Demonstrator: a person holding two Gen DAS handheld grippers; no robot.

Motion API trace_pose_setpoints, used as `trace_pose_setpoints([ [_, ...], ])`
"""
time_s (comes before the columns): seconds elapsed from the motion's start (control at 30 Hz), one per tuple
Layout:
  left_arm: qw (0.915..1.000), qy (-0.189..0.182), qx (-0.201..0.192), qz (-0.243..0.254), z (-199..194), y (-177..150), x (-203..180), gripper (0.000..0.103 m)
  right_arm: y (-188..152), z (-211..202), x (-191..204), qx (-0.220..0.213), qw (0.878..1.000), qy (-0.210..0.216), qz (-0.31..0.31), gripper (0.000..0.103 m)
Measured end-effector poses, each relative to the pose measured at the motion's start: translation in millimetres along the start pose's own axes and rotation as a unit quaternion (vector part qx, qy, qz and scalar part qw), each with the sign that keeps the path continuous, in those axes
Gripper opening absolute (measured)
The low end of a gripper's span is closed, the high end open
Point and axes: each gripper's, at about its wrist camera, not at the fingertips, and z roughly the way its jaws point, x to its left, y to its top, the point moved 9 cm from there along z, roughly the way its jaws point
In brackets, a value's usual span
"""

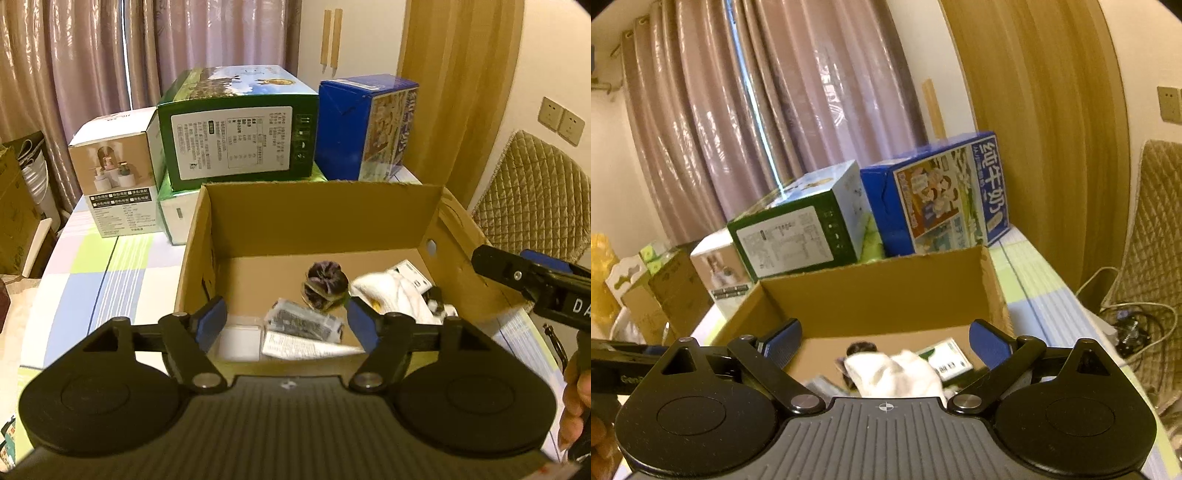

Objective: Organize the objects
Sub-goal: 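Move both tools back toward the red snack packet on the table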

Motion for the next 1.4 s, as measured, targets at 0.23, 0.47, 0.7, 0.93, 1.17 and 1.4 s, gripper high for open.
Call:
trace_pose_setpoints([
  [0.23, 1.0, 0.004, 0.004, -0.005, -30, -31, -5, 0.078, -28, -35, -9, 0.025, 1.0, -0.011, -0.005, 0.095],
  [0.47, 0.9999, 0.012, 0.004, -0.005, -56, -63, -5, 0.091, -46, -64, -18, 0.043, 0.999, -0.02, -0.002, 0.095],
  [0.7, 0.9996, 0.023, 0.015, 0.004, -74, -97, 7, 0.099, -81, -76, -6, 0.087, 0.995, 0.007, -0.055, 0.095],
  [0.93, 0.9993, 0.029, 0.023, 0.004, -84, -116, 20, 0.101, -121, -78, 23, 0.127, 0.98, 0.062, -0.142, 0.095],
  [1.17, 0.9992, 0.027, 0.03, 0.005, -83, -123, 27, 0.101, -144, -72, 40, 0.14, 0.967, 0.085, -0.195, 0.095],
  [1.4, 0.9993, 0.018, 0.03, 0.011, -82, -123, 22, 0.101, -149, -67, 44, 0.144, 0.965, 0.093, -0.2, 0.095],
])
